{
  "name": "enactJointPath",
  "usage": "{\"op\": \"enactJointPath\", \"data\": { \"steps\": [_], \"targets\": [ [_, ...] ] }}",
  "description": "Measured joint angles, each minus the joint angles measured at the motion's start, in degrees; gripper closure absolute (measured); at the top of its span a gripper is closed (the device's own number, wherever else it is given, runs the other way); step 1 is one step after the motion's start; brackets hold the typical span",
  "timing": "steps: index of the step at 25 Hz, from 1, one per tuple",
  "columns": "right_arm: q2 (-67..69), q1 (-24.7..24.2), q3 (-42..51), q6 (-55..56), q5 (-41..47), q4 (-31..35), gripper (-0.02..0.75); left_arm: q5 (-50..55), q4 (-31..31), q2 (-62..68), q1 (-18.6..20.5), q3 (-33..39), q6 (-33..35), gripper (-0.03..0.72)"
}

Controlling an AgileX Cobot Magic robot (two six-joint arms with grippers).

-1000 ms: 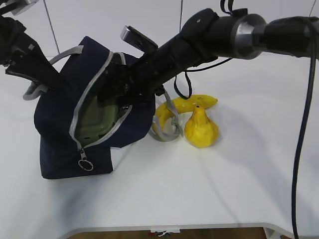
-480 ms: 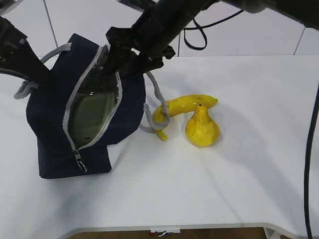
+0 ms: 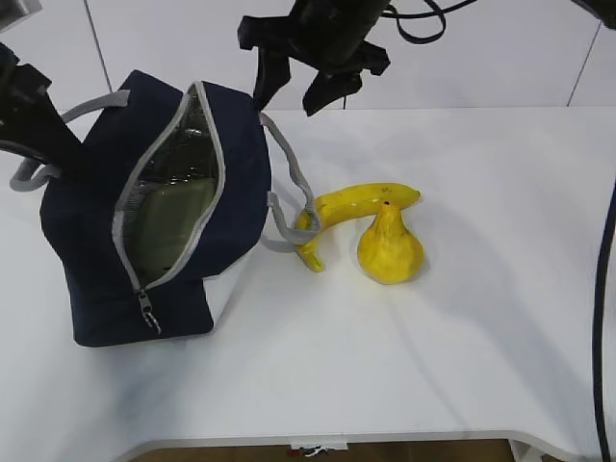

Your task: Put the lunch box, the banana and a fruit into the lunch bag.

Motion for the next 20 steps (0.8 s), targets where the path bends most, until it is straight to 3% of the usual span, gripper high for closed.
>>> {"op": "enactJointPath", "data": {
  "steps": [8,15,20],
  "targets": [
    [-1.02,-3.55,0.00,5.65,0.13,-5.48,0.227,0.21,0.25,0.00,0.00,0.00,-0.28,0.689],
    [-1.02,-8.54,0.00,10.25,0.13,-6.13,0.227,0.32,1.31,0.00,0.00,0.00,-0.32,0.689],
    [-0.92,-9.24,0.00,15.67,0.13,-5.78,0.226,0.32,1.44,0.00,0.00,0.00,-0.32,0.689]
  ]
}}
